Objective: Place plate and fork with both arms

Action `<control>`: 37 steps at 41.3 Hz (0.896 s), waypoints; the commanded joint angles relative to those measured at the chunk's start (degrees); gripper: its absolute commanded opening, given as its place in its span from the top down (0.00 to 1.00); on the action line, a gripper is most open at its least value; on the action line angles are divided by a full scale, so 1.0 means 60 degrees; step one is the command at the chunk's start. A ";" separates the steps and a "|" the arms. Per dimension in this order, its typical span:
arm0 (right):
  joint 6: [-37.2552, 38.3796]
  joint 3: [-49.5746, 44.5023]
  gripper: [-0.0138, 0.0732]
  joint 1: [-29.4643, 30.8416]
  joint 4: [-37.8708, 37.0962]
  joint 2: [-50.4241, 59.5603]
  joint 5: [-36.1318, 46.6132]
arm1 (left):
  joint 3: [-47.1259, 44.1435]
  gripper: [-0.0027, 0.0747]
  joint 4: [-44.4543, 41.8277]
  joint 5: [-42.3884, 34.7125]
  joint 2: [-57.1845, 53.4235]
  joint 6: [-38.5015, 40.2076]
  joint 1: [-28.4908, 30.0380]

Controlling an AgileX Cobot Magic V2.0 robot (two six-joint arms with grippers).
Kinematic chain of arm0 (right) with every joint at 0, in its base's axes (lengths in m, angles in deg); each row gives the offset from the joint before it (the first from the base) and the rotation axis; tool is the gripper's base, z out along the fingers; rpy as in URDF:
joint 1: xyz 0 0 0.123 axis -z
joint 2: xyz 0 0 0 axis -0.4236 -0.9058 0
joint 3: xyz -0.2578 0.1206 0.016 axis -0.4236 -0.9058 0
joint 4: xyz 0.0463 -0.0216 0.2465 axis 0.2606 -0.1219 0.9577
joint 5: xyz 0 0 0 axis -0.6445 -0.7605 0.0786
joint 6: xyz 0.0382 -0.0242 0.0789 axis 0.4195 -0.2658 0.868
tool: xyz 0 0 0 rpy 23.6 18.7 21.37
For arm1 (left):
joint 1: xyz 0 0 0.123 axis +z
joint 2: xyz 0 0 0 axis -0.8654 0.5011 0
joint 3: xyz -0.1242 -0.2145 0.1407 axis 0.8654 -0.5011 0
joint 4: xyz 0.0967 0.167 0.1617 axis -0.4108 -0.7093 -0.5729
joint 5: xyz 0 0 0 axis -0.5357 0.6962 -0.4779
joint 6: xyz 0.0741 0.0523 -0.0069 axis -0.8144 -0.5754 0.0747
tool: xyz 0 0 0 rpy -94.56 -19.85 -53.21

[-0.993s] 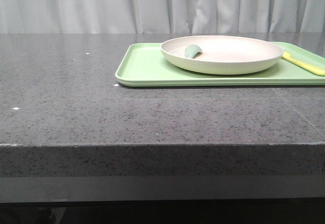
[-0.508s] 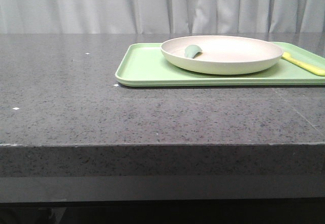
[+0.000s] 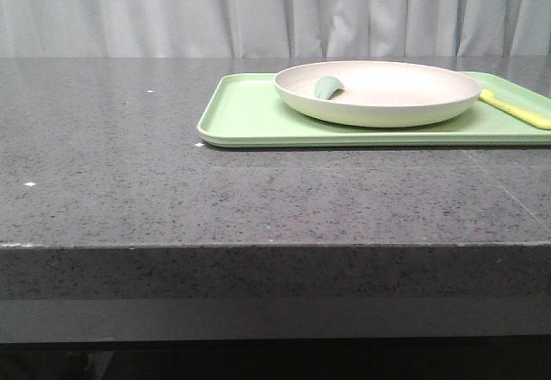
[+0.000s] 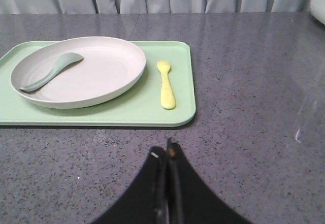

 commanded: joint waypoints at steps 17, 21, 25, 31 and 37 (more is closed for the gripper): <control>-0.0094 0.0222 0.92 0.0010 0.0041 -0.0101 0.0794 | -0.2397 0.99 0.0007 -0.0998 -0.2944 -0.0004 0.1049; -0.0094 0.0222 0.92 0.0010 0.0041 -0.0101 0.0794 | -0.2746 0.99 0.0007 -0.1255 -0.2967 -0.0004 0.1049; -0.0094 0.0222 0.92 0.0010 0.0041 -0.0101 0.0794 | -0.2729 0.99 0.0007 -0.1075 -0.2967 -0.0004 0.1049; -0.0094 0.0222 0.92 0.0010 0.0041 -0.0101 0.0794 | -0.2729 0.99 0.0007 -0.1075 -0.2967 -0.0004 0.1049; -0.0094 0.0222 0.92 0.0010 0.0041 -0.0101 0.0794 | -0.2729 0.99 0.0007 -0.1075 -0.2967 -0.0004 0.1049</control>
